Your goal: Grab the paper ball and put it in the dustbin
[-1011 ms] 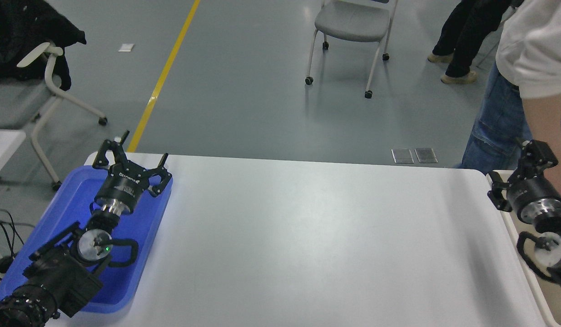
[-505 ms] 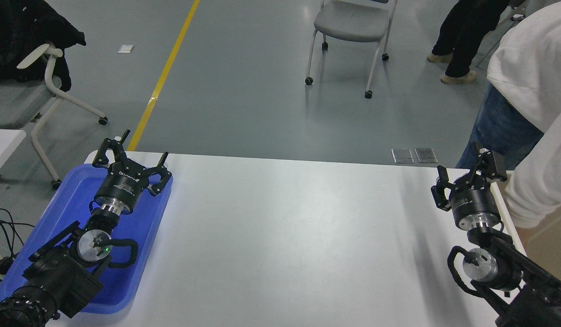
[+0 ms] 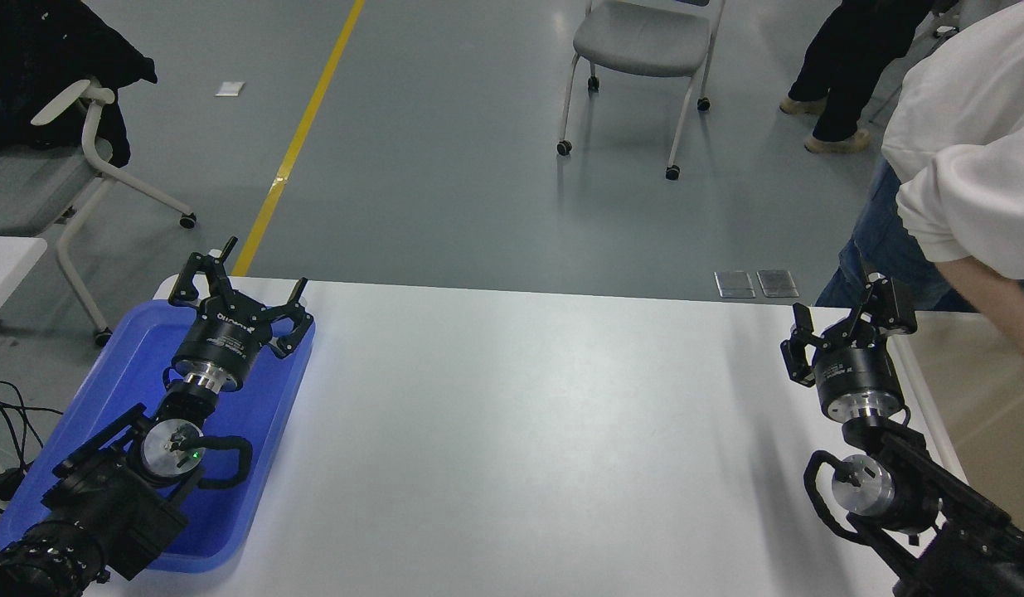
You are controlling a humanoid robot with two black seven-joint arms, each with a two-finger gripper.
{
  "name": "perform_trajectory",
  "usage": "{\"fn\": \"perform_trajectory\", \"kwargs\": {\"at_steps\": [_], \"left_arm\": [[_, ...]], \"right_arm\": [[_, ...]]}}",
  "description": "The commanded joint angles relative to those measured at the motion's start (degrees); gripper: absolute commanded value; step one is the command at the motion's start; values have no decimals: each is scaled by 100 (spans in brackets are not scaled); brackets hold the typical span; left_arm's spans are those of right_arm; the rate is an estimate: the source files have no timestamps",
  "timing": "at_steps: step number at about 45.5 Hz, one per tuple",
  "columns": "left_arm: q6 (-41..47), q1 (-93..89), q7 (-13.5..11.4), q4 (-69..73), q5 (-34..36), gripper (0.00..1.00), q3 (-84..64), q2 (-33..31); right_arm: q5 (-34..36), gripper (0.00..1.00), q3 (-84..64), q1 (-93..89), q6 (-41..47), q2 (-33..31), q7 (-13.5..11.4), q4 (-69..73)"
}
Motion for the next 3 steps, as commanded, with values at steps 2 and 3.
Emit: {"fn": "perform_trajectory", "kwargs": {"at_steps": [2, 3], "left_arm": [[0, -2, 0, 0, 0, 100, 0, 0], [0, -2, 0, 0, 0, 100, 0, 0]], "right_arm": [[-4, 100, 8, -8, -19, -24, 4, -90], [-4, 100, 8, -8, -19, -24, 4, -90]]}}
